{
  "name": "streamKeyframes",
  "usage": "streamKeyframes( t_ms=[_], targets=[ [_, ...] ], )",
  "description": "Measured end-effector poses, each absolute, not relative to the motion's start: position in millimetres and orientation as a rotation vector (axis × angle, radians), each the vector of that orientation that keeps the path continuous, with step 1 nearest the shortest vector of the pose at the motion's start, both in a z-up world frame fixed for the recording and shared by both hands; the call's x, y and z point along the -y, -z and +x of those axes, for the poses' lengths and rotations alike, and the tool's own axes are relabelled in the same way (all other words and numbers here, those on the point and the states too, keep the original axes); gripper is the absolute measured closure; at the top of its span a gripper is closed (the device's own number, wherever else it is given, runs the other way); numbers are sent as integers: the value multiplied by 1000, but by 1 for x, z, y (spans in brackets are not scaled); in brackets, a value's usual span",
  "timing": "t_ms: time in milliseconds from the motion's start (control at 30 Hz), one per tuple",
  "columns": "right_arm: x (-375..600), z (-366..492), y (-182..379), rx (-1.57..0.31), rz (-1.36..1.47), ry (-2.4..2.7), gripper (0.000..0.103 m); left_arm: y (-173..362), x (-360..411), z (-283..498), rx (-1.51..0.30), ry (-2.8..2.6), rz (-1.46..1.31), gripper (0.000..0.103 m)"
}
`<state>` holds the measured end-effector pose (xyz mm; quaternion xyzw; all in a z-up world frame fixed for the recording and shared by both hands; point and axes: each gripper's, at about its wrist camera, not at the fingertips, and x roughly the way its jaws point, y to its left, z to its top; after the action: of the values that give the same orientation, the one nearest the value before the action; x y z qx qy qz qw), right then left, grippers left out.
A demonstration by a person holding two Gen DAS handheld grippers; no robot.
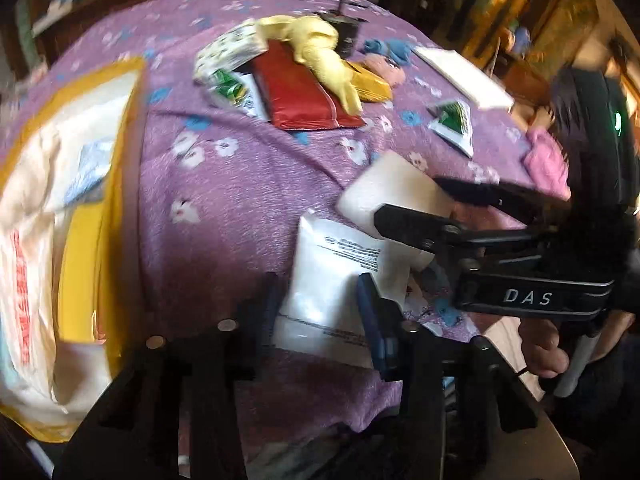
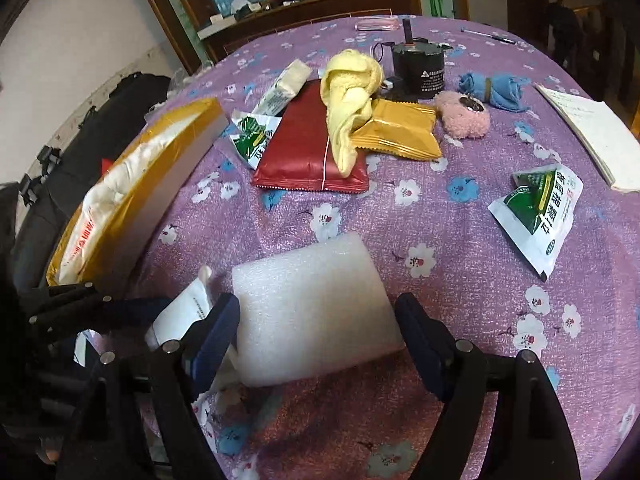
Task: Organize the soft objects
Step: 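Grasp the white square packet with the left tool while the right tool grasps the white foam square, then carry the white packet into the foam box while the right tool carries the foam square there, release both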
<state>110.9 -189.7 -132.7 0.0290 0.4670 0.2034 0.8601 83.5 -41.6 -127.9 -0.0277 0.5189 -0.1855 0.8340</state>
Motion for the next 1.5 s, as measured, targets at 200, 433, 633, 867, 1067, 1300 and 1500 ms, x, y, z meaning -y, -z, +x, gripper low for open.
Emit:
streamKeyframes(
  t_ms=[200, 433, 633, 867, 1067, 1300, 1500],
  targets=[
    [190, 102, 132, -974, 31, -439, 24, 129, 36, 82, -1084, 393, -95, 86],
    [189, 101, 131, -972, -6, -447, 27, 125, 41, 73, -1106, 493, -90, 35],
    [197, 99, 131, -970, -17, -435, 28, 138, 68, 69, -1094, 455, 124, 28],
    [201, 97, 131, -950, 32, -448, 32, 138, 64, 75, -1093, 419, 64, 38],
    [221, 104, 131, -965, 136, -450, 59, 135, 55, 72, -1093, 404, 36, 49],
    [216, 96, 114, -891, 161, -470, 23, 123, 40, 66, -1064, 408, -45, 53],
    [188, 98, 121, -922, 8, -469, 23, 101, 23, 63, -1017, 389, -118, 53]
  ],
)
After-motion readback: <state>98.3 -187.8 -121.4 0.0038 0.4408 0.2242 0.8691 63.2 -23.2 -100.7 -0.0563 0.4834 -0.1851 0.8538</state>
